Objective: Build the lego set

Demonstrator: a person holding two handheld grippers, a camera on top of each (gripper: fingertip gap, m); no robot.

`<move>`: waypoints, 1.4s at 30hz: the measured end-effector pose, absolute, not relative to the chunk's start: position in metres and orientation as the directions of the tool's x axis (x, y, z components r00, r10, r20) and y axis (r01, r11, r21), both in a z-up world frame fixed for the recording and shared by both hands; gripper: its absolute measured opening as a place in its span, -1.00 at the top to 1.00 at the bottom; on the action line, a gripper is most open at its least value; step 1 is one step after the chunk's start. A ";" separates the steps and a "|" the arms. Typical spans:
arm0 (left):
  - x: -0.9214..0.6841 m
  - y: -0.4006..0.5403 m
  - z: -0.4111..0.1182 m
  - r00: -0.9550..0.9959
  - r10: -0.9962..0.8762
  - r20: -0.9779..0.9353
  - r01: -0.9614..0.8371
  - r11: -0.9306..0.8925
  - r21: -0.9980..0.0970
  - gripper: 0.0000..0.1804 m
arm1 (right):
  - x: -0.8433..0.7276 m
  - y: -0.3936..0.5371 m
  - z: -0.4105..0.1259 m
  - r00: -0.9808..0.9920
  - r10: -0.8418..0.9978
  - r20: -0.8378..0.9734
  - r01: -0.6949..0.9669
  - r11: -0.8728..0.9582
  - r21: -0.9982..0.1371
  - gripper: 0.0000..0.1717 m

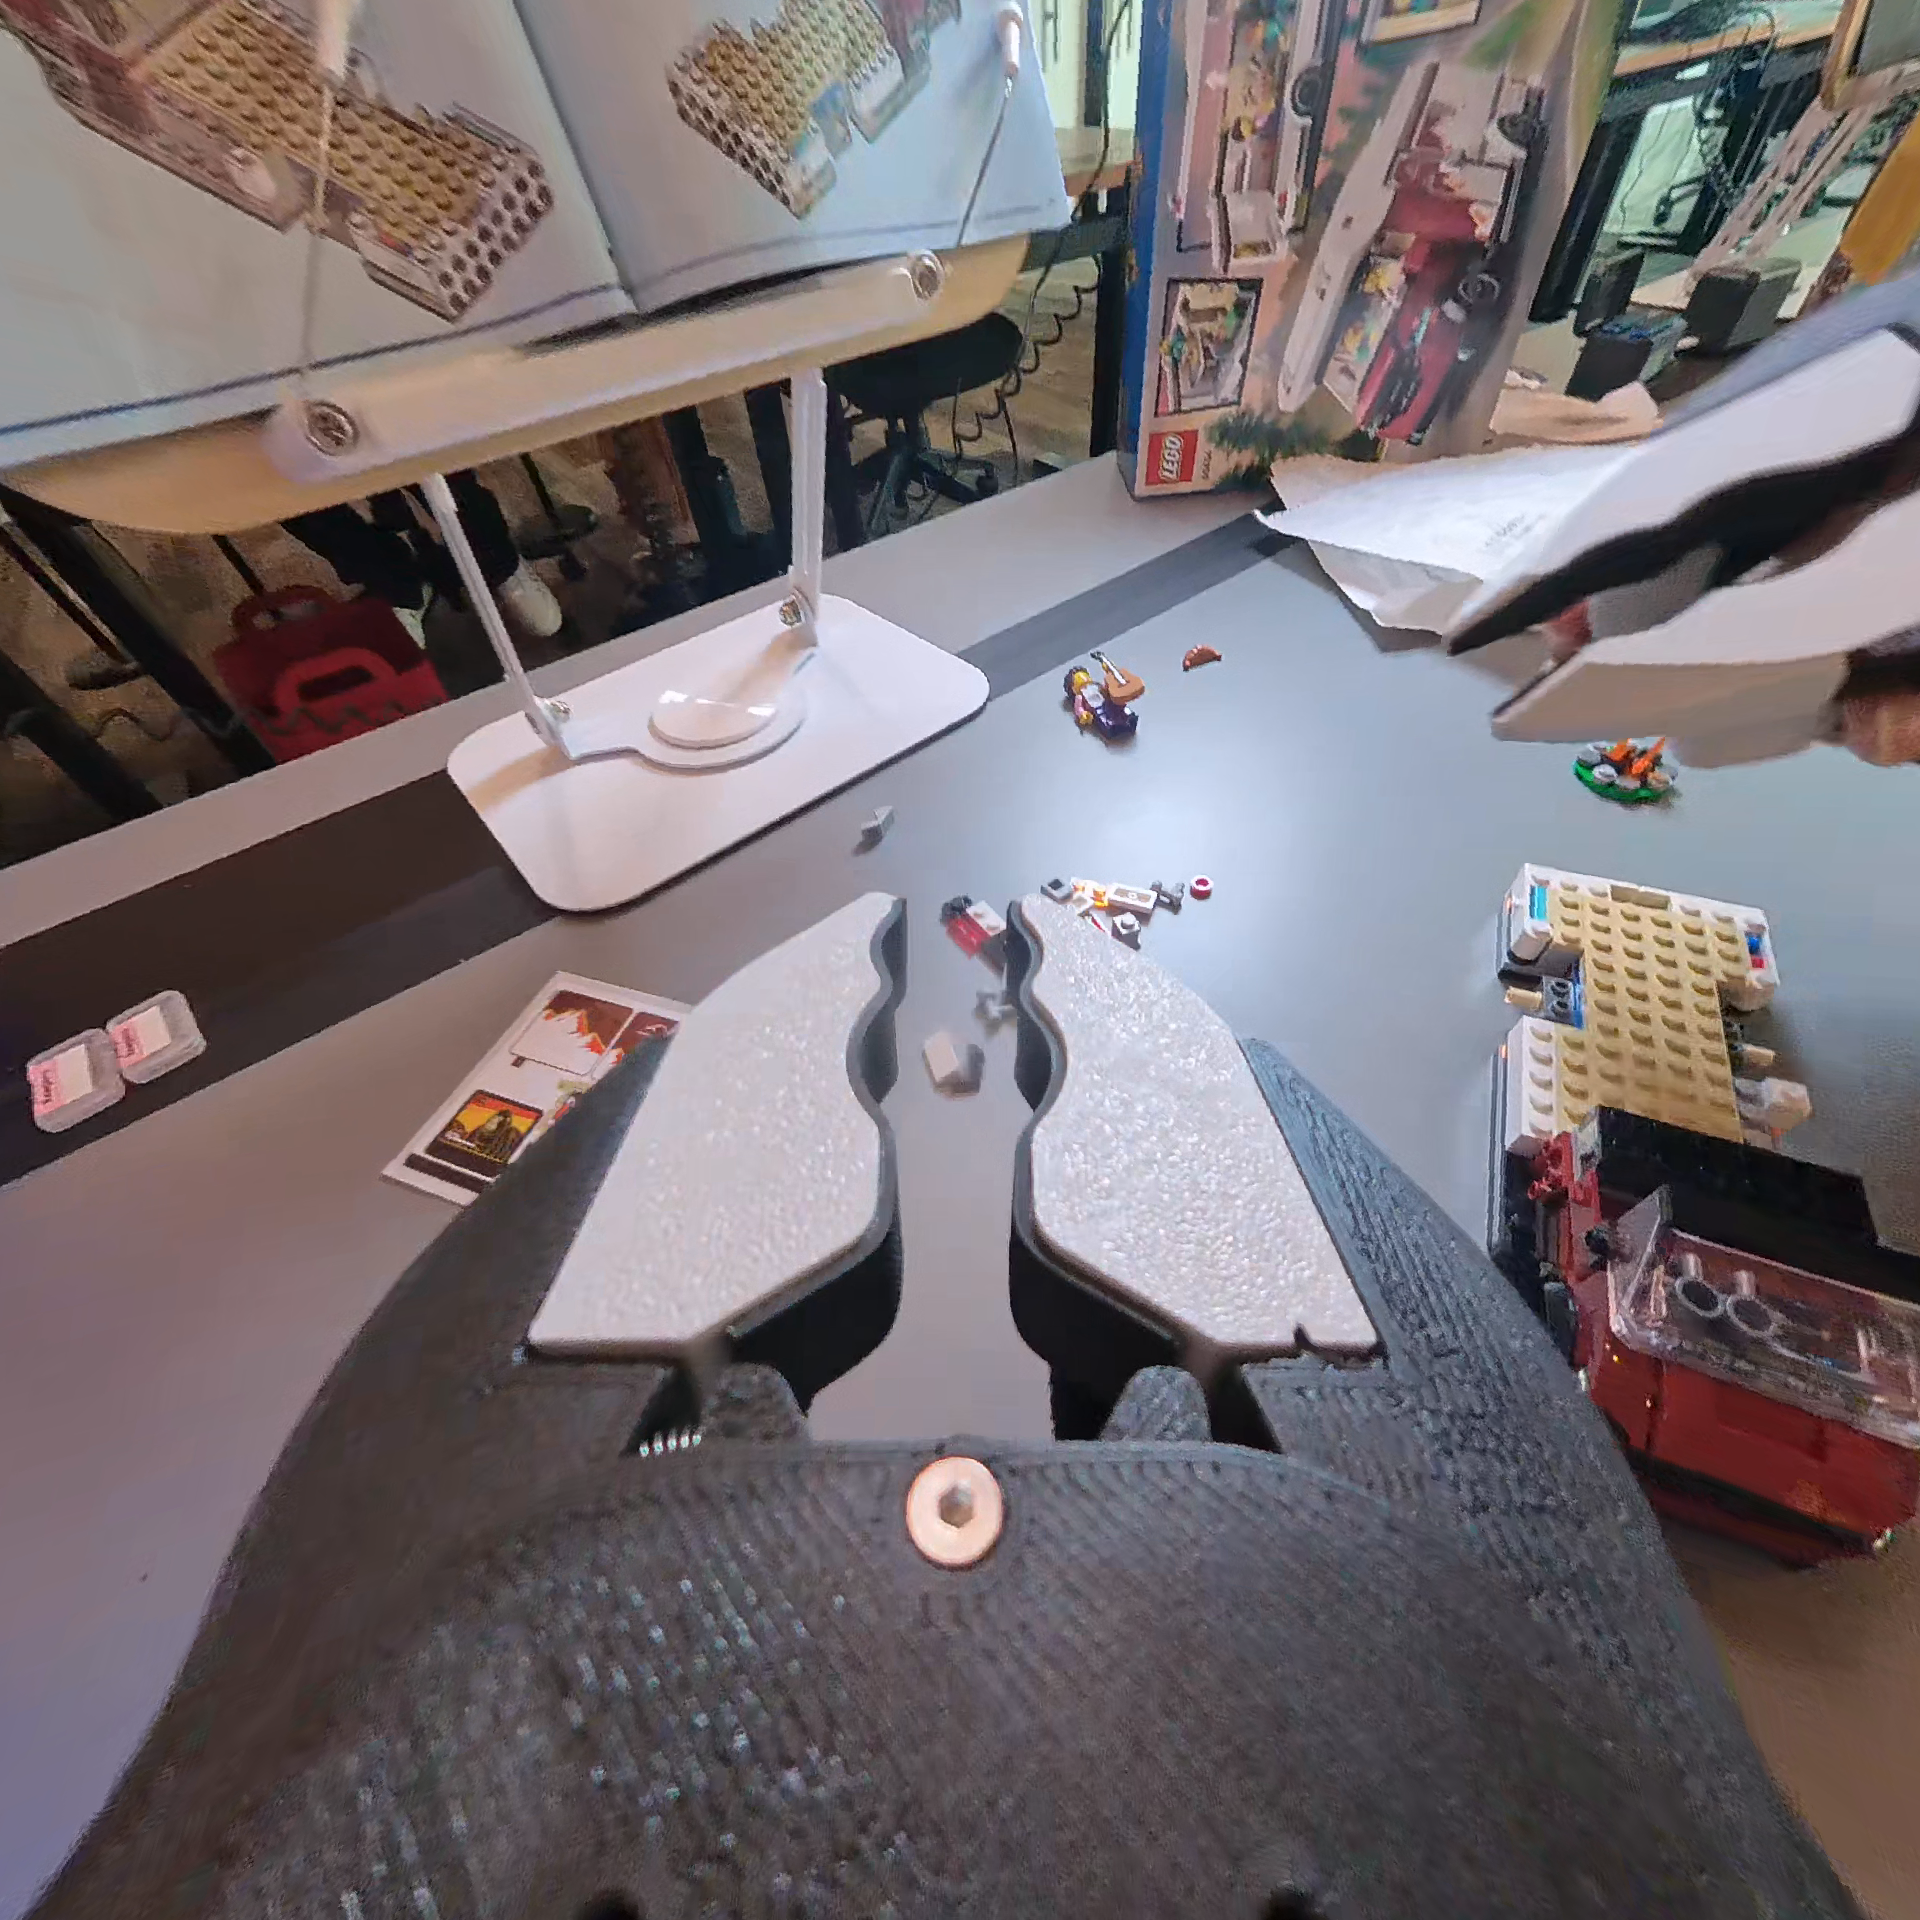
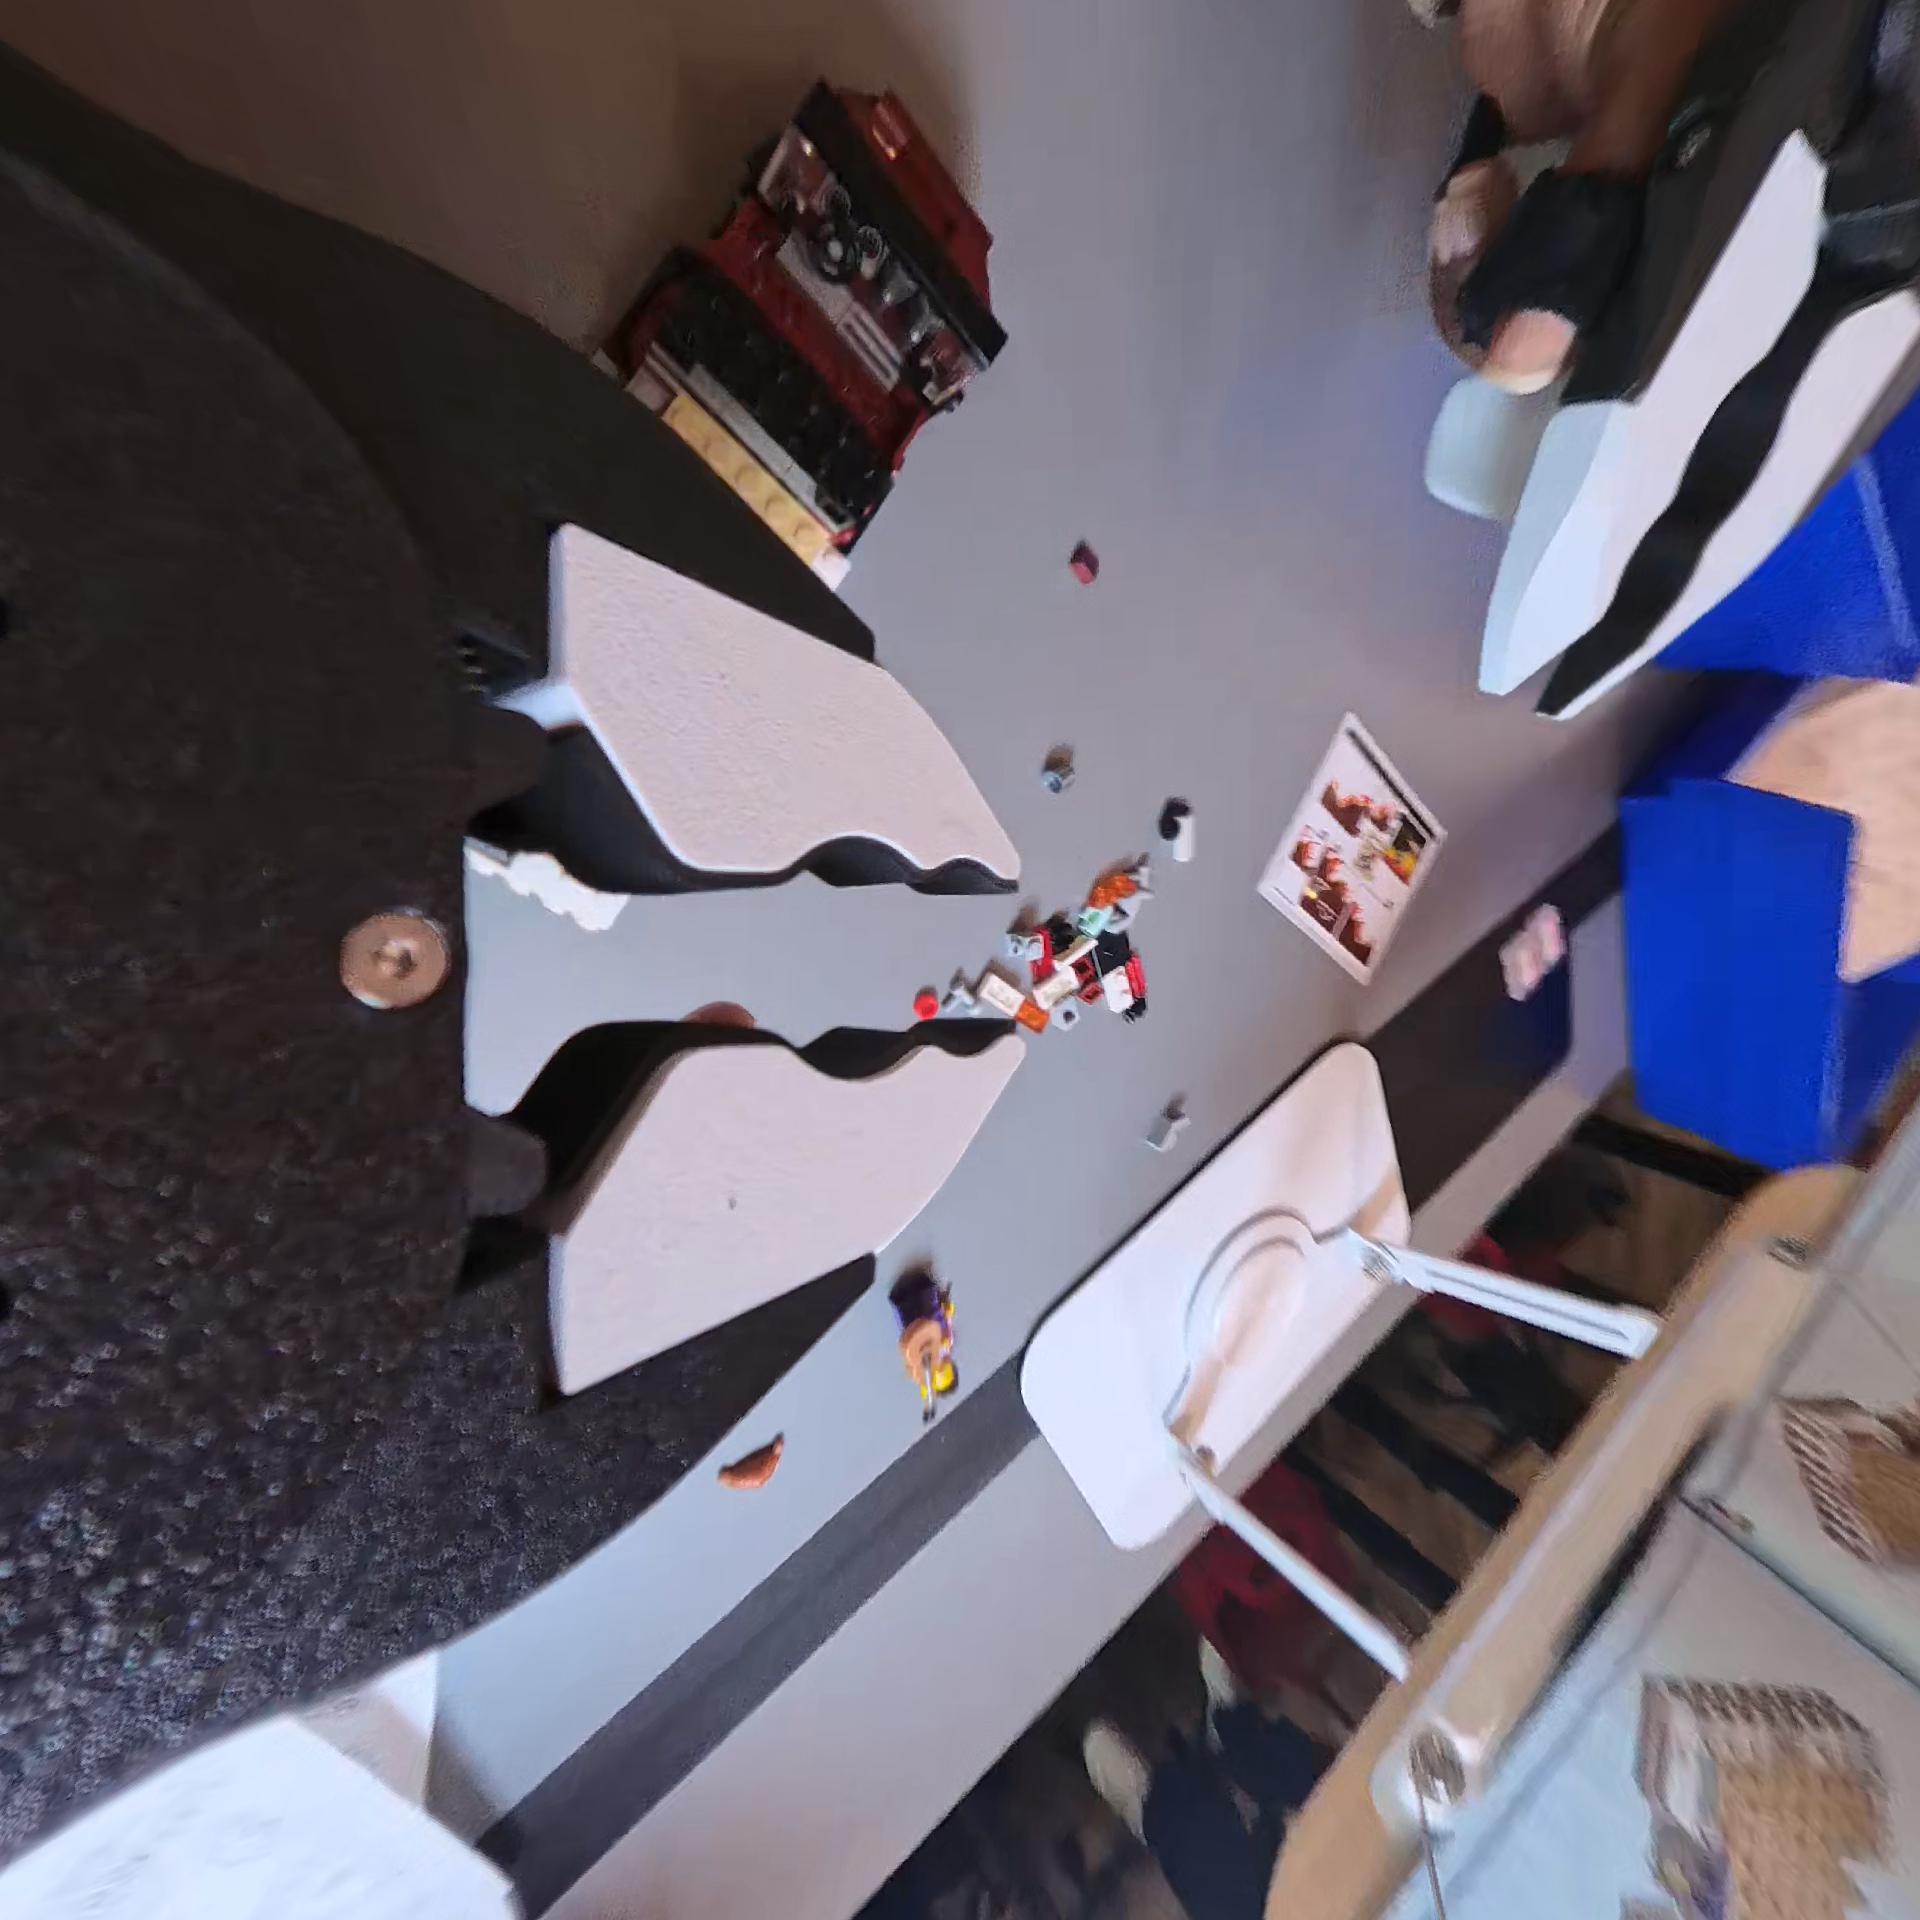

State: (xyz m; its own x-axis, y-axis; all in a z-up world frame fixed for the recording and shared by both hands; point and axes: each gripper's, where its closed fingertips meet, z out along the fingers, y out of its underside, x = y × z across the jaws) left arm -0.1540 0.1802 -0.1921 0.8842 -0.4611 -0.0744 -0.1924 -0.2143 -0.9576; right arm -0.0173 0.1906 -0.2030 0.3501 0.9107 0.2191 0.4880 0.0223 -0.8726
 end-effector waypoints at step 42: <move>-0.144 0.140 -0.237 0.777 -0.607 -0.167 -0.300 -0.124 -0.946 0.82 | -0.114 0.204 -0.231 -0.182 0.980 -0.078 0.679 0.068 -0.731 0.91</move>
State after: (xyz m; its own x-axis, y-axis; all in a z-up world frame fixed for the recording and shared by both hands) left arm -0.1436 0.1403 -0.2370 0.7769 -0.6070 -0.1672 -0.3001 -0.1236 -0.9458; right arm -0.1144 0.2044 -0.2311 -0.1824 0.9801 -0.0778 0.6794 0.0685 -0.7305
